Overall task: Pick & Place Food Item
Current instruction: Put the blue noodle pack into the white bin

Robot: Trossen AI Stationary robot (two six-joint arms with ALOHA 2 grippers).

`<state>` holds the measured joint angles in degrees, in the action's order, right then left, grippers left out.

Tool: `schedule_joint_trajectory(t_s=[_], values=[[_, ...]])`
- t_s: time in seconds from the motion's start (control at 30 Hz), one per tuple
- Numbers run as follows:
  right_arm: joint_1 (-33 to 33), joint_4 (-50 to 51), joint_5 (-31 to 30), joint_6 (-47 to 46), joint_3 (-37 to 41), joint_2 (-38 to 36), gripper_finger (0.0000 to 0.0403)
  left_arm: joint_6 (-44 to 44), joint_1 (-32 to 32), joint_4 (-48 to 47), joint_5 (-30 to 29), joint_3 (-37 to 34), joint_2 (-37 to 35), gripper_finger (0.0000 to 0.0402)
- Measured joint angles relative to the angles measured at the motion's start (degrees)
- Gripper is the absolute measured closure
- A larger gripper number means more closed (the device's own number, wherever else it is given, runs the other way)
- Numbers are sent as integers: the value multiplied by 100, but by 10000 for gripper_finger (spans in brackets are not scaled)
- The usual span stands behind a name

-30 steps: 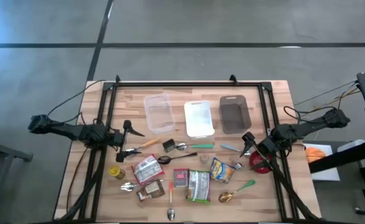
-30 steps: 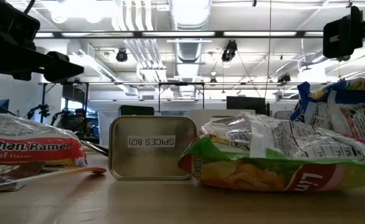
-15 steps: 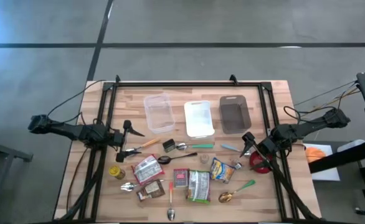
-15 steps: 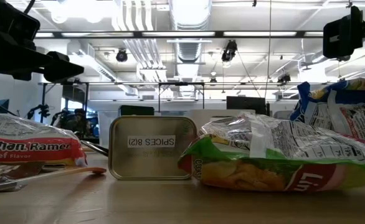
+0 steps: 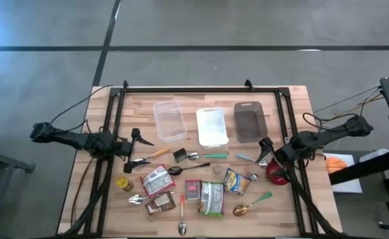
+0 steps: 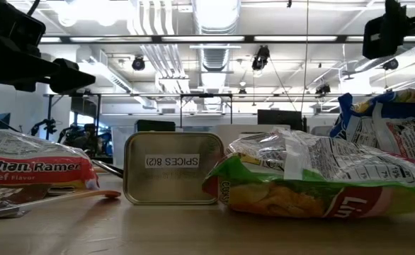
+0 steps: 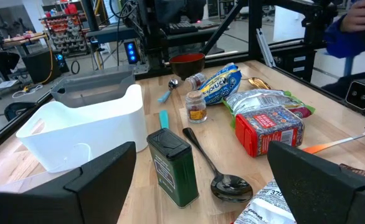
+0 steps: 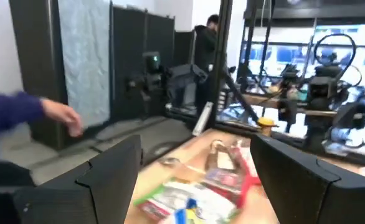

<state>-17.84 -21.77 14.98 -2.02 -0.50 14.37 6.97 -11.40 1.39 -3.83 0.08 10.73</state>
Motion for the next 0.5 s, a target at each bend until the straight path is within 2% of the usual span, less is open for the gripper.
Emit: schedule_joint_trajectory(t_s=[0.13, 0.37, 0.5], values=[[1, -150, -40, -1130, 0, 30, 103, 0, -1, 1, 0, 0, 0, 39], [-1, -348, -156, -716, 0, 44, 103, 2, -2, 0, 1, 0, 1, 39], [-1, -336, -355, -980, 0, 184, 103, 2, 1, -1, 0, 0, -1, 39]])
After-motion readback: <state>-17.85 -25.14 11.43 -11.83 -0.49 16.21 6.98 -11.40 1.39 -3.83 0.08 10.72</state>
